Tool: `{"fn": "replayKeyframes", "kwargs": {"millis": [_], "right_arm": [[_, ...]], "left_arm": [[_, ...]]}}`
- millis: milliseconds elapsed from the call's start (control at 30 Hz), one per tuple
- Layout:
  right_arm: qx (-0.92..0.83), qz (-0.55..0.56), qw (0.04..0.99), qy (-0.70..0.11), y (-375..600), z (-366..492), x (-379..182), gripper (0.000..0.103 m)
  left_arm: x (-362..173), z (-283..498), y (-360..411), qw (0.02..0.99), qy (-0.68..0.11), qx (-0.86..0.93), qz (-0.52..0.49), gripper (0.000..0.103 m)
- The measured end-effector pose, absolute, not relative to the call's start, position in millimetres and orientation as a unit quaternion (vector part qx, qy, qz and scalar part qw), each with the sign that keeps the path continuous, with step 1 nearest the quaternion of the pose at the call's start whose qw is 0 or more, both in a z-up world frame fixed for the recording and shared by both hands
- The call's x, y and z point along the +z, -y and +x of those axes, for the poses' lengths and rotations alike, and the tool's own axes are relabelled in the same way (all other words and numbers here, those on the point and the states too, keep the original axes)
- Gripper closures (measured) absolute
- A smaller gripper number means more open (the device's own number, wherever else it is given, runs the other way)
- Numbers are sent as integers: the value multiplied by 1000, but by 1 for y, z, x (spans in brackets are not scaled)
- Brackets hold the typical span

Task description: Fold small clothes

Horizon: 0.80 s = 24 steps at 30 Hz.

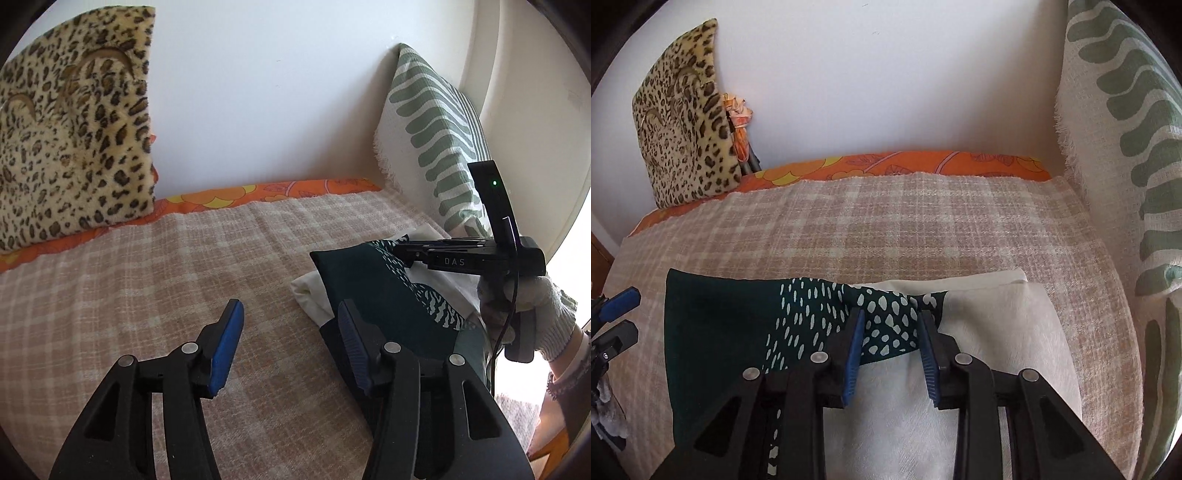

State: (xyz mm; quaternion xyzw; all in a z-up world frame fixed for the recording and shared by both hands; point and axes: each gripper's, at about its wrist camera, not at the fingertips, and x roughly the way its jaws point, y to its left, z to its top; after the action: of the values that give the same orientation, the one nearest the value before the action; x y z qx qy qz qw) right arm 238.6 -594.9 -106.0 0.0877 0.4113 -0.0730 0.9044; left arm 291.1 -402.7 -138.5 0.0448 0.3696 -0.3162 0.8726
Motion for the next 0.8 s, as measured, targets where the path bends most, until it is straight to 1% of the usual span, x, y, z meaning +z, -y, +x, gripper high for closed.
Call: {"fn": "replayKeyframes", "kwargs": {"millis": [100,167,233,333,400,467,567,667,800], "right_arm": [[-78,107,908,-397,594,225,-93,73],[-83,108,912,-387,590,215,-82,71],[-89,113,914,-378,588,201,-72,69],[-97,122,918,-365,581,179,-59,66],[-108,118,921,-355,572,164,-50,60],[-117,112,924,-346,563,150,-44,48],[-135,104,927,-336,548,128,-39,40],[-146,103,929,-325,533,106,-37,34],[-163,110,930,-312,518,79,-35,28]], "left_arm": [[-127,282,402,878,-358,-316,47,39],[-120,275,401,880,-351,-317,48,37],[-114,267,401,881,-343,-321,51,31],[-107,256,398,880,-342,-328,50,31],[-103,247,395,880,-337,-331,53,31],[-98,237,391,881,-330,-334,59,30],[-91,223,383,881,-323,-340,62,26],[-84,211,376,880,-320,-346,63,25],[-75,194,370,882,-309,-349,68,23]]}}
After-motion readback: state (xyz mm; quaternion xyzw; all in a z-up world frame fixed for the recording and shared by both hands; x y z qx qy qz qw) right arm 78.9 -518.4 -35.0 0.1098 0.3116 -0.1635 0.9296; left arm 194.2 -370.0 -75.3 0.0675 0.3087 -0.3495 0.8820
